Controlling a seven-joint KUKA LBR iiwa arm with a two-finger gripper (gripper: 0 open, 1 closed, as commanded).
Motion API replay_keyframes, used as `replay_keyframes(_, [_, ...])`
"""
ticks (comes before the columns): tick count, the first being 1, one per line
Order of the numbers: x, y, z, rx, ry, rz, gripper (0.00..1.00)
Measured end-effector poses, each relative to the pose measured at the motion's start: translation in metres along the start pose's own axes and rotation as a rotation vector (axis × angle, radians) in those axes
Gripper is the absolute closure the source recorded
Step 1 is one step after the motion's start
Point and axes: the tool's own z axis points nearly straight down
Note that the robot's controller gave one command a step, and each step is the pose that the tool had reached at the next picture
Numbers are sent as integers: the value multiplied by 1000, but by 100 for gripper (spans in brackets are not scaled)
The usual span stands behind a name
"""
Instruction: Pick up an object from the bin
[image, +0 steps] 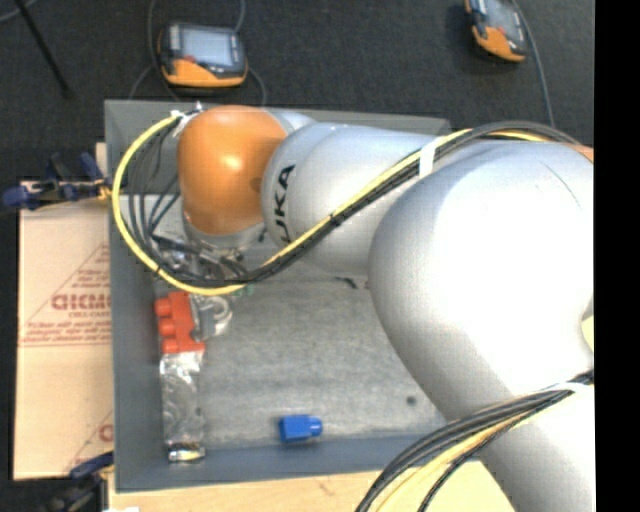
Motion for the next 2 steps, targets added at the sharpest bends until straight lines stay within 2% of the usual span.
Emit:
replay_keyframes(1, [10, 3, 33, 2, -12, -360, 0])
replay_keyframes(2, [8, 5, 31, -1, -25, -357, 100])
